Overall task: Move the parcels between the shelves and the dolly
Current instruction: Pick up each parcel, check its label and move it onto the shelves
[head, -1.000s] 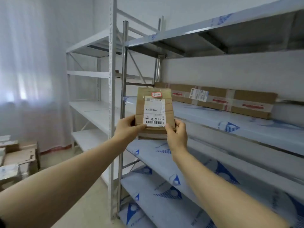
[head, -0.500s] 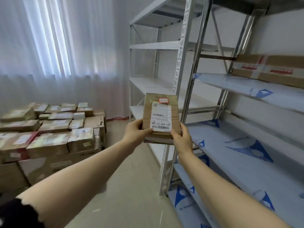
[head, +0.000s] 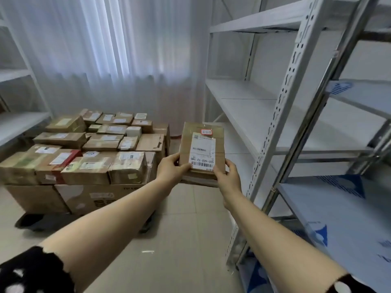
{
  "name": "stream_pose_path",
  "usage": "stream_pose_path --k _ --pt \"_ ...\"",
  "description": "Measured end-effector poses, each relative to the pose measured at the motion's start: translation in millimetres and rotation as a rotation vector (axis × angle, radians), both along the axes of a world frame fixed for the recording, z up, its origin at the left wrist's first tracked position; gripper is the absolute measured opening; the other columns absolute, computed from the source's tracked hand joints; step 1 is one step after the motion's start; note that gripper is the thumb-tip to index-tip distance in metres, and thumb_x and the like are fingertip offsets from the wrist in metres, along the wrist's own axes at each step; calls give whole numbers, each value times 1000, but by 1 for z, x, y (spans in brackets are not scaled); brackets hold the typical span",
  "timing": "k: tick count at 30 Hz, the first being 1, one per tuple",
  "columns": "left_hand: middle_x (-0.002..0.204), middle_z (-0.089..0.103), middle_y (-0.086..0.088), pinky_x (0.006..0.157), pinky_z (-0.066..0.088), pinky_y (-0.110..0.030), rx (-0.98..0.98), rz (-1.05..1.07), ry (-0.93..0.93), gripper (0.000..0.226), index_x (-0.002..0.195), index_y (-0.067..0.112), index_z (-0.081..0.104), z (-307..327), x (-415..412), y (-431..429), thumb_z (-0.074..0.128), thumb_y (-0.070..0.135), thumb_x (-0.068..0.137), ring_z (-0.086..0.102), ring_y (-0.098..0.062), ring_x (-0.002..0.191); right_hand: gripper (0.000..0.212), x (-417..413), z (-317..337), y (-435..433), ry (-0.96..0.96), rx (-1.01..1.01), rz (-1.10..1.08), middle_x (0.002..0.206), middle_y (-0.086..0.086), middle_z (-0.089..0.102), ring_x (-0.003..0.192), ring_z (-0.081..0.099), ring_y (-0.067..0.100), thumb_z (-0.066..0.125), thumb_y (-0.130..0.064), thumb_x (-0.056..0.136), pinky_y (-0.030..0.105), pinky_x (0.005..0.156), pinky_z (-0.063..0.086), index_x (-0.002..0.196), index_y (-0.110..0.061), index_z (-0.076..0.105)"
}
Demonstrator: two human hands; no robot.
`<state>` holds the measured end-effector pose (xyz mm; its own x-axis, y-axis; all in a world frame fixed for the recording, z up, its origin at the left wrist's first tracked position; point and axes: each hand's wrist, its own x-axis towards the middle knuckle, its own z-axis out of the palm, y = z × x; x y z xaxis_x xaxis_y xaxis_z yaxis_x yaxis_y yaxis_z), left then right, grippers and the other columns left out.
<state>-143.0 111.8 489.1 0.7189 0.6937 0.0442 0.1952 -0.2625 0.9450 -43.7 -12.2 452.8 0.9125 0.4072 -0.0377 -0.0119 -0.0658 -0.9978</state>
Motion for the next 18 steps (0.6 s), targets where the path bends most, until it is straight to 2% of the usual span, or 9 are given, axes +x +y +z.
stream_pose_path --k 2,4,6,9,13,18 --pt "115 67 0 90 52 -33 -15 39 19 48 130 19 59 -10 22 25 71 20 83 62 -16 99 47 23 -11 28 56 -2 20 125 0 60 110 59 20 59 -27 91 43 97 49 135 -26 45" --pt "117 66 -3 91 53 -34 -71 68 20 58 138 22 49 -16 44 50 71 19 84 63 -15 98 44 47 -21 58 98 2 47 120 -1 63 108 61 20 59 -29 90 46 96 50 132 -28 49" --pt "121 64 -3 90 52 -32 -110 74 19 63 142 24 43 -23 68 80 70 18 85 63 -15 98 38 71 -29 90 123 4 66 115 -3 65 105 62 17 59 -28 90 45 95 51 128 -27 53" --pt "124 64 -2 91 50 -30 -101 70 51 62 142 26 44 -36 109 132 69 20 86 62 -14 102 34 111 -41 140 159 18 70 111 -4 66 103 63 17 59 -22 91 44 93 52 125 -24 57" --pt "126 62 -1 75 44 -20 -114 81 81 62 145 27 39 -47 165 212 65 22 89 59 -13 103 33 175 -54 224 183 17 73 110 -4 68 103 64 17 59 -16 90 43 95 52 122 -24 59" --pt "127 60 -6 81 43 -24 -200 88 111 62 145 24 39 -54 238 313 66 19 89 56 -13 99 30 245 -59 316 240 17 75 102 -9 69 96 65 13 64 -15 88 35 90 53 116 -25 61"
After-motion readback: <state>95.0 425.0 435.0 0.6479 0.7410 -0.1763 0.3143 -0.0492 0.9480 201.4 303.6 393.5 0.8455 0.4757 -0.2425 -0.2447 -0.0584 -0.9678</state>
